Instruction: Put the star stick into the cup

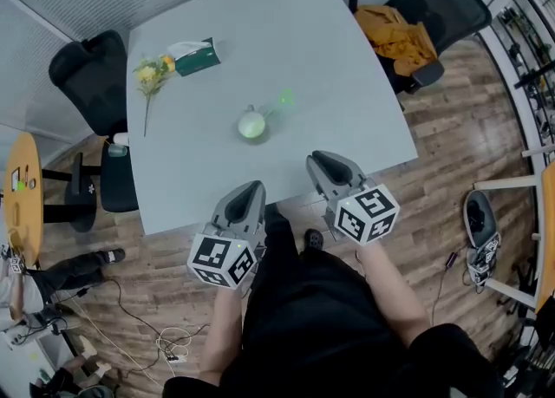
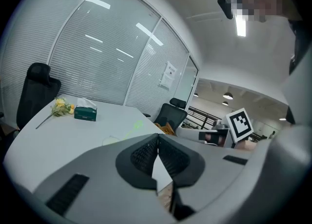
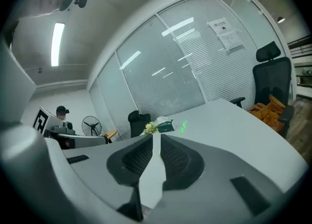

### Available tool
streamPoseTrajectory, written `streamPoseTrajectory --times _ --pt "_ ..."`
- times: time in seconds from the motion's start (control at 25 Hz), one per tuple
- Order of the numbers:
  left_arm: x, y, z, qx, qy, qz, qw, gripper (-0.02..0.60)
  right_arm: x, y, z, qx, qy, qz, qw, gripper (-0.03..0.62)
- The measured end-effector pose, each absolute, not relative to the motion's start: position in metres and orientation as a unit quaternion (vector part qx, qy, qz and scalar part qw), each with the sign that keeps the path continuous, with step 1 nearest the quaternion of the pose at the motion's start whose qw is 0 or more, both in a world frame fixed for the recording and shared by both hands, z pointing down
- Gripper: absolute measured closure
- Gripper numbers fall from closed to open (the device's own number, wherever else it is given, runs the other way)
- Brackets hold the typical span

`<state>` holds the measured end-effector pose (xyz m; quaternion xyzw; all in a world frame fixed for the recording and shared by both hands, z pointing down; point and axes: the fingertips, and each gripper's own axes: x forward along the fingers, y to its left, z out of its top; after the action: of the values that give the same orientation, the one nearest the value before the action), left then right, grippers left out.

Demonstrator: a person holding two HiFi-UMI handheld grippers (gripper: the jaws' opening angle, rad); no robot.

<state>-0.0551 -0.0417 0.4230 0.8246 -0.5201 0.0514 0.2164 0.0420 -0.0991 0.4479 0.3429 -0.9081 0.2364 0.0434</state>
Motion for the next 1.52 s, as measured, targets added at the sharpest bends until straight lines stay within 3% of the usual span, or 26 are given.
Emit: streamPoseTrajectory --times 0.48,1.52 --pt "-0.016 0.017 0.400 0.812 -0.551 0.028 0.191 0.584 0.068 -0.024 0.389 0.285 -0.946 0.150 0.042 0.583" --pt "-0.015 0.042 0.365 0.819 -0.553 0.014 0.152 0.583 0.068 0.015 0.344 0.251 -0.962 0.108 0.025 0.588"
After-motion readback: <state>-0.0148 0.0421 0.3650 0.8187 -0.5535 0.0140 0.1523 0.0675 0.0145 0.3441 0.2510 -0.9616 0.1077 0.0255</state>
